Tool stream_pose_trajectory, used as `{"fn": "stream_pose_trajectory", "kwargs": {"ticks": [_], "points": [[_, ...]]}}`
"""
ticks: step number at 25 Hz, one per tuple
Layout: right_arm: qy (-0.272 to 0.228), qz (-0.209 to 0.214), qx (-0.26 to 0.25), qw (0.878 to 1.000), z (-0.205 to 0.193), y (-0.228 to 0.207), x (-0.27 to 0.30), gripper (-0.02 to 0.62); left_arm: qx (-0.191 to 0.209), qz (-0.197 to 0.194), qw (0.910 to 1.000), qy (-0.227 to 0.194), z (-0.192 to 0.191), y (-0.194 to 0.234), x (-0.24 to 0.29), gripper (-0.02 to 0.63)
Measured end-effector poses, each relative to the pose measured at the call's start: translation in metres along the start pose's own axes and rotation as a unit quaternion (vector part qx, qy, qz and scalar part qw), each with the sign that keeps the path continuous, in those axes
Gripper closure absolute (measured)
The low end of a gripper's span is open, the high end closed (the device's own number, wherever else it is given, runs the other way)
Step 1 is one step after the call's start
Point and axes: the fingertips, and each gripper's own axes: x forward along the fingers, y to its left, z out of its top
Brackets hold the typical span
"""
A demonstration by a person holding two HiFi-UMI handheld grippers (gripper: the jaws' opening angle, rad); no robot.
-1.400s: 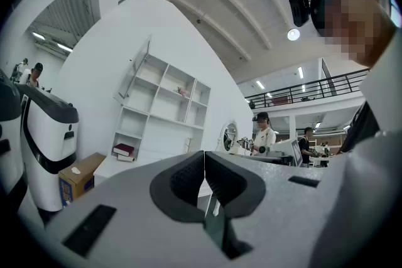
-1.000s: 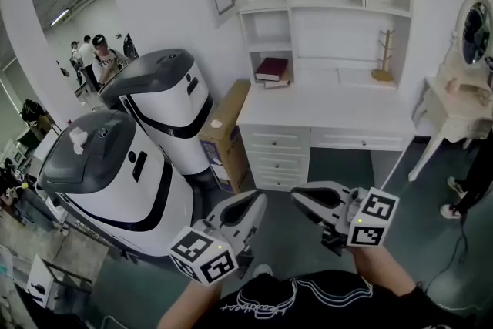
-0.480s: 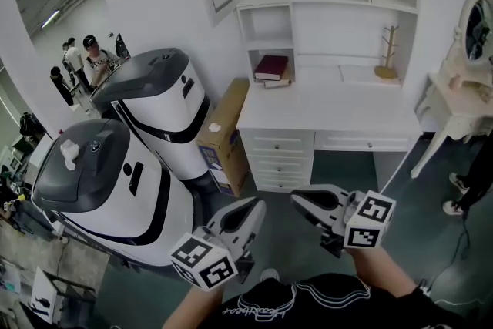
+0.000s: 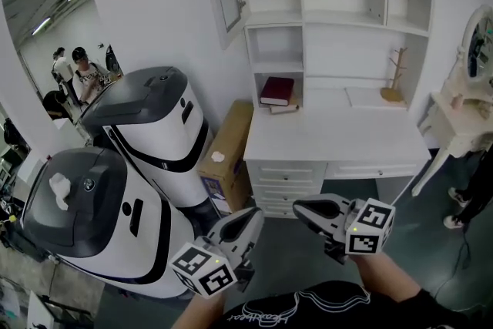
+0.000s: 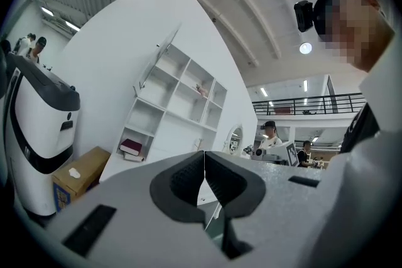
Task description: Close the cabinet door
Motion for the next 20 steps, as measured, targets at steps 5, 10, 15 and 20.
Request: {"fn": "stream_pose_trajectory", "kwargs": {"ticks": [5,10,15,20], "points": [[0.003,-0.024,-0.002,1.000,0.002,-0.027,0.035,0.589,-0.003,-0.011,0.9999,0.002,0.008,0.049,0.005,0.600],[0.007,-0.036,-0.011,0.999,0.005,-0.041,0.046,0.589,-0.010,-0.015,0.9998,-0.005,0.017,0.079,0.019,0.600],[0.006,-0.044,-0.015,0.999,0.011,-0.071,0.055,0.589,-0.018,-0.021,0.9995,-0.018,0.025,0.100,0.043,0.600],[-0.003,-0.030,-0.009,1.000,0.026,-0.114,0.072,0.589,-0.007,-0.043,0.9990,-0.001,0.028,0.114,0.085,0.600]]}}
